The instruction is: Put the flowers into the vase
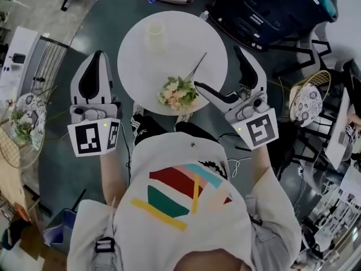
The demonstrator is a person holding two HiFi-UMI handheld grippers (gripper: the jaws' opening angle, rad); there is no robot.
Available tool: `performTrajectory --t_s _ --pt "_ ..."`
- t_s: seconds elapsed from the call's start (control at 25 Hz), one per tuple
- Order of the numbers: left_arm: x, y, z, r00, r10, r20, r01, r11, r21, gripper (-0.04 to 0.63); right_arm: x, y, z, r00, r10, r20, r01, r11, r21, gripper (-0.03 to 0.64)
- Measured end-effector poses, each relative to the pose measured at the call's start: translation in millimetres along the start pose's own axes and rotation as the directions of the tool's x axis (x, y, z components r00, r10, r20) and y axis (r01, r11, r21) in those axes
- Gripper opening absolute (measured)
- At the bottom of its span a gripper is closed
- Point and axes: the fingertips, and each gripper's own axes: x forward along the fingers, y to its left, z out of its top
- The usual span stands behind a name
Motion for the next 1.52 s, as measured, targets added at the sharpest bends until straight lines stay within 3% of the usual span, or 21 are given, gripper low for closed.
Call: performTrajectory --t_s 0.12,0.2,0.24,0.28,0.32,0.4,0.44,0.48,0.56,0.68,0.8,0.92,1.0,1.16,1.4,1.52 --pt "-23 -10 -16 0.995 0.087 -0.041 -0.086 0.996 0.025 0.008 11 1 -14 0.974 0.220 -0.062 -0.226 0.966 -0.126 0.528" --pt "-41 -18 -31 0.987 0.143 -0.072 -0.142 0.990 0.013 0.008 20 10 -30 0.913 0.388 -0.130 -0.406 0.898 -0.171 0.531" --pt "-50 -23 -39 0.983 0.162 -0.090 -0.162 0.987 0.006 0.006 20 20 -44 0.864 0.466 -0.191 -0.497 0.850 -0.176 0.530" --pt "-58 -27 -47 0.978 0.180 -0.108 -0.181 0.983 0.000 0.007 14 31 -64 0.797 0.538 -0.274 -0.592 0.785 -0.182 0.529" --pt "-66 -32 -54 0.972 0.200 -0.124 -0.202 0.979 -0.005 0.006 6 41 -86 0.712 0.597 -0.369 -0.688 0.699 -0.197 0.529" --pt "-80 -41 -64 0.955 0.254 -0.152 -0.260 0.966 -0.018 0.006 -10 56 -129 0.530 0.663 -0.528 -0.840 0.497 -0.219 0.528" --pt "-86 -46 -69 0.945 0.283 -0.164 -0.291 0.957 -0.023 0.006 -16 61 -148 0.453 0.680 -0.576 -0.887 0.413 -0.209 0.528" --pt "-91 -50 -73 0.936 0.305 -0.176 -0.315 0.949 -0.027 0.007 -19 67 -165 0.391 0.690 -0.609 -0.917 0.348 -0.195 0.528" --pt "-98 -50 -80 0.926 0.325 -0.192 -0.336 0.941 -0.026 0.008 -23 82 -196 0.313 0.691 -0.651 -0.949 0.255 -0.185 0.528" --pt "-103 -49 -76 0.914 0.346 -0.212 -0.354 0.935 -0.002 0.006 -25 108 -220 0.229 0.695 -0.682 -0.973 0.140 -0.183 0.528" --pt "-109 -53 -63 0.887 0.393 -0.241 -0.406 0.914 -0.003 0.006 -31 126 -236 0.120 0.688 -0.716 -0.987 0.008 -0.159 0.528" --pt "-116 -49 -66 0.869 0.422 -0.259 -0.442 0.897 -0.020 0.007 -34 135 -273 0.058 0.617 -0.785 -0.979 -0.119 -0.165 0.526" --pt "-120 -41 -71 0.861 0.436 -0.261 -0.457 0.889 -0.023 0.007 -29 143 -289 0.042 0.593 -0.804 -0.980 -0.132 -0.149 0.526" --pt "-119 -35 -89 0.848 0.456 -0.272 -0.481 0.876 -0.031 0.006 -16 155 -303 0.022 0.605 -0.796 -0.996 -0.056 -0.070 0.526" --pt "-107 -33 -109 0.854 0.442 -0.274 -0.471 0.881 -0.048 0.007 -20 166 -341 -0.076 0.505 -0.860 -0.993 -0.114 0.020 0.525" --pt "-94 -38 -106 0.866 0.411 -0.284 -0.435 0.900 -0.022 0.006 -23 163 -341 -0.105 0.498 -0.861 -0.993 -0.091 0.069 0.497"
